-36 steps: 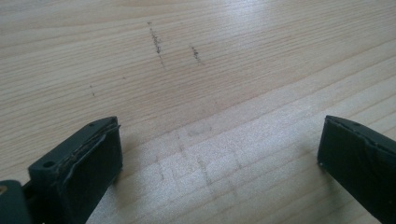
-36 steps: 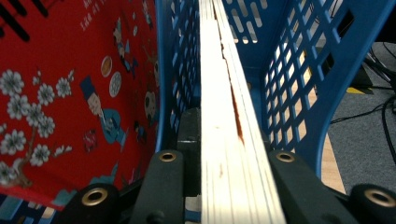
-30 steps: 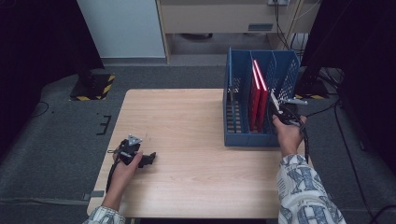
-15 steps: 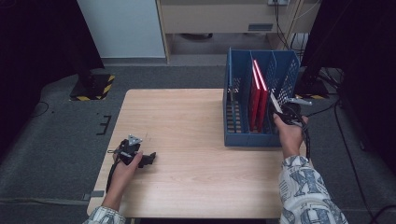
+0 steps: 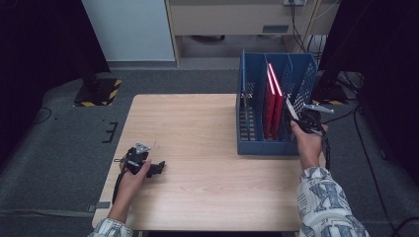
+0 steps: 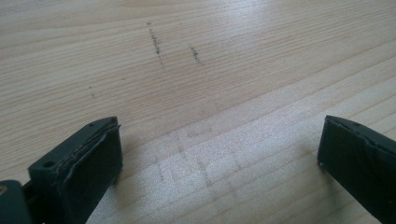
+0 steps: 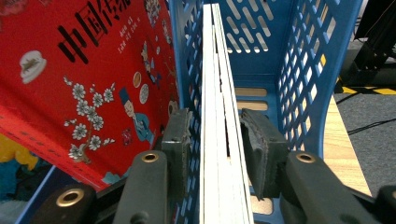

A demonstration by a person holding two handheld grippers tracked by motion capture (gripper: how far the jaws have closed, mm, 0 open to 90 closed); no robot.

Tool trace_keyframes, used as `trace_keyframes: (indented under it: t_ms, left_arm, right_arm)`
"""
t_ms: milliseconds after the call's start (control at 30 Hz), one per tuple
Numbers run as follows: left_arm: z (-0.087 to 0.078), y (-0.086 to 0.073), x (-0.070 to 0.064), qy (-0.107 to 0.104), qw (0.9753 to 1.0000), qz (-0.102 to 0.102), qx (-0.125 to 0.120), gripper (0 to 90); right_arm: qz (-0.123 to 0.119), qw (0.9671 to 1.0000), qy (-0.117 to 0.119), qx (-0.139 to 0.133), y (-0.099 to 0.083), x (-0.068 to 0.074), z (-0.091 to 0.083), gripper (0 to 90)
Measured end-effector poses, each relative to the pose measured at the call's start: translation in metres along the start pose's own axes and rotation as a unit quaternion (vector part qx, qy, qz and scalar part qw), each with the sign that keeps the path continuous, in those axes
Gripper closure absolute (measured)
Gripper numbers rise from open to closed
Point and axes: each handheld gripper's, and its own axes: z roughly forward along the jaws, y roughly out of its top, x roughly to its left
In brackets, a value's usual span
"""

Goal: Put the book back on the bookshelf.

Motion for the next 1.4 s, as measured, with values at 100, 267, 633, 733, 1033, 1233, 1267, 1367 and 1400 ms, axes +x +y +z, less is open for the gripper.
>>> trace_keyframes:
  t_ms: [100, 267, 633, 733, 1033, 1233, 1267, 1367, 1400]
  left_arm:
    - [0.0, 0.0, 0.0, 0.0, 1.0, 0.0, 0.0, 0.0]
    - [0.0, 0.0, 0.0, 0.0, 1.0, 0.0, 0.0, 0.0]
    - [0.0, 0.0, 0.0, 0.0, 1.0, 0.0, 0.0, 0.0]
    - [0.0, 0.0, 0.0, 0.0, 1.0, 0.0, 0.001, 0.0]
    - [0.0, 0.0, 0.0, 0.0, 1.0, 0.0, 0.0, 0.0]
    - [0.0, 0.0, 0.0, 0.0, 1.0, 0.0, 0.0, 0.0]
    - [0.0, 0.0, 0.0, 0.0, 1.0, 0.0, 0.0, 0.0]
    - [0.0, 0.0, 0.0, 0.0, 1.0, 0.0, 0.0, 0.0]
    - [0.0, 0.0, 0.0, 0.0, 1.0, 0.0, 0.0, 0.0]
  right_arm:
    - [0.004, 1.0, 0.002, -0.002, 0.0, 0.0, -0.001, 63.3]
    - [0.011, 0.9999, 0.008, -0.008, 0.001, 0.0, -0.005, 63.1]
    - [0.002, 0.9997, 0.017, -0.014, -0.002, 0.004, -0.009, 65.1]
    - [-0.003, 0.9997, 0.018, -0.017, -0.003, 0.006, -0.01, 65.6]
    - [-0.016, 0.9995, 0.016, -0.023, -0.005, 0.01, -0.011, 64.6]
    - [-0.013, 0.9994, 0.018, -0.026, -0.006, 0.009, -0.011, 62.0]
    - [-0.014, 0.9994, 0.018, -0.026, -0.006, 0.008, -0.011, 60.8]
    - [-0.013, 0.9993, 0.02, -0.027, -0.006, 0.008, -0.011, 58.8]
    - [-0.01, 0.9993, 0.02, -0.028, -0.006, 0.008, -0.011, 55.9]
